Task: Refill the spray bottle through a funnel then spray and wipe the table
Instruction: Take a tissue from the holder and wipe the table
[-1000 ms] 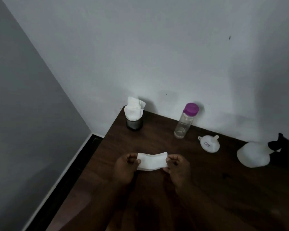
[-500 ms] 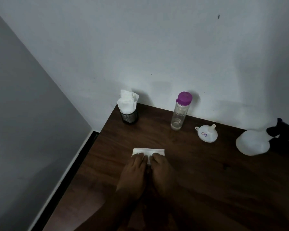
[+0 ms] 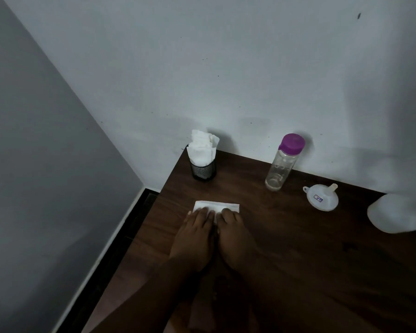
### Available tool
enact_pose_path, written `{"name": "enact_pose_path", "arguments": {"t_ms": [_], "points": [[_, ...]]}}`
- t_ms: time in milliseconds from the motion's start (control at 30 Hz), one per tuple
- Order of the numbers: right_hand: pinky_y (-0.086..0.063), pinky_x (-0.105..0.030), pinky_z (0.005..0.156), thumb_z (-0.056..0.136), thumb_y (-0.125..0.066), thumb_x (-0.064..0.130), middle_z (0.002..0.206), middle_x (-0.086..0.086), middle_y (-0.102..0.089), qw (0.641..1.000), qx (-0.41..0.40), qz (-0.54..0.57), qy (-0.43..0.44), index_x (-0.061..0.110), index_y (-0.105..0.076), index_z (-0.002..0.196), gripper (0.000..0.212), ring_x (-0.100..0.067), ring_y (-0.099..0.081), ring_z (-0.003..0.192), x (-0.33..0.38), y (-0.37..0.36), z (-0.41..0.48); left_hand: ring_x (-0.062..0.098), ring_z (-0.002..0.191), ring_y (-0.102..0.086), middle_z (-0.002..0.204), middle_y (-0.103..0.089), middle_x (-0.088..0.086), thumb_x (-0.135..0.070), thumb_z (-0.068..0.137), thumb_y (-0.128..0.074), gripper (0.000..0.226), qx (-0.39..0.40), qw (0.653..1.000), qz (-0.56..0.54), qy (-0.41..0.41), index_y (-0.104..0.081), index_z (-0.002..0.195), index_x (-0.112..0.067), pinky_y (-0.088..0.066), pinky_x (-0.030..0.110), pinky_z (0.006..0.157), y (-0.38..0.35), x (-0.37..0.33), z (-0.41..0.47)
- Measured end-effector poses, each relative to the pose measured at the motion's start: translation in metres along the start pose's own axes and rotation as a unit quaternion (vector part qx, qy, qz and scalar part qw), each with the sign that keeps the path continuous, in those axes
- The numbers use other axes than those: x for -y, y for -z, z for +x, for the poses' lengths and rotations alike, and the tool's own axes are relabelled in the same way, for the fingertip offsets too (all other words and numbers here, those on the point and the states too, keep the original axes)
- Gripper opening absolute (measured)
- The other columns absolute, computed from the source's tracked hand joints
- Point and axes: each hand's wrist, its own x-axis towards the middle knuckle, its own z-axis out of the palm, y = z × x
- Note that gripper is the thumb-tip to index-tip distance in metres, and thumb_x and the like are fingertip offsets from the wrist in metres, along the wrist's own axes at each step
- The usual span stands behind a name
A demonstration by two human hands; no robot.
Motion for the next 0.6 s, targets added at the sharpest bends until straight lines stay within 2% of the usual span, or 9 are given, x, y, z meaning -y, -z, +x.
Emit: {"name": "enact_pose_path", "arguments": {"t_ms": [67,167,300,400,500,600], "points": [[-0.055,-0.037,0.081,0.052,-0.085,0.036,0.098,-0.011,-0.068,1.0,0.007,-0.001,0.014,0.005,-0.074,0.099,0.057,-0.027,-0.056,0.092,0.002,-0.002,0.007,0.026,0.151,-0.031,0.16,-0.039,0.008,-0.042,0.099,-0.024,0.064,-0.002,1.0,-0.003,0.012,-0.042,0.154,-0.014,-0.017,0.044,0.127,0.002,0.007,0.001],[-0.052,-0.037,0.085,0.059,-0.08,0.04,0.101,-0.009,-0.067,0.999,0.004,-0.02,0.044,0.008,-0.074,0.102,0.055,-0.027,-0.05,0.097,0.004,-0.005,0.011,0.026,0.147,-0.039,0.155,-0.047,0.01,-0.043,0.1,-0.025,0.063,-0.005,0.999,-0.017,0.031,-0.049,0.149,-0.013,-0.024,0.045,0.125,0.004,0.011,-0.003],[-0.053,-0.032,0.084,0.066,-0.077,0.038,0.101,-0.005,-0.068,0.999,0.01,0.015,0.04,0.013,-0.075,0.1,0.043,-0.021,-0.06,0.095,0.007,0.0,0.005,0.027,0.145,-0.042,0.153,-0.049,0.011,-0.042,0.099,-0.033,0.06,-0.004,0.999,-0.008,0.033,-0.05,0.148,-0.012,-0.029,0.047,0.123,0.001,0.007,-0.017],[-0.052,-0.035,0.087,0.075,-0.07,0.035,0.109,-0.004,-0.065,0.998,0.031,0.041,0.043,0.013,-0.07,0.11,0.041,-0.022,-0.059,0.098,0.004,-0.007,-0.007,0.029,0.142,-0.047,0.15,-0.053,0.012,-0.043,0.097,-0.037,0.06,-0.001,0.999,0.003,0.041,-0.054,0.146,-0.011,-0.035,0.048,0.119,0.001,-0.005,-0.026],[-0.055,-0.035,0.084,0.072,-0.074,0.029,0.109,-0.006,-0.065,0.997,0.023,0.06,0.031,0.01,-0.069,0.109,0.042,-0.023,-0.061,0.096,-0.005,-0.006,-0.014,0.029,0.14,-0.049,0.149,-0.054,0.012,-0.047,0.096,-0.037,0.062,-0.002,0.999,0.014,0.044,-0.055,0.144,-0.012,-0.04,0.048,0.116,0.001,-0.014,-0.023],[-0.049,-0.038,0.095,0.084,-0.059,0.026,0.123,-0.009,-0.057,0.998,0.026,0.063,0.01,0.007,-0.06,0.121,0.042,-0.026,-0.055,0.107,-0.02,-0.002,-0.013,0.029,0.14,-0.05,0.149,-0.054,0.013,-0.047,0.096,-0.037,0.062,-0.006,0.999,0.018,0.032,-0.054,0.144,-0.012,-0.039,0.048,0.117,0.002,-0.023,-0.009]]}}
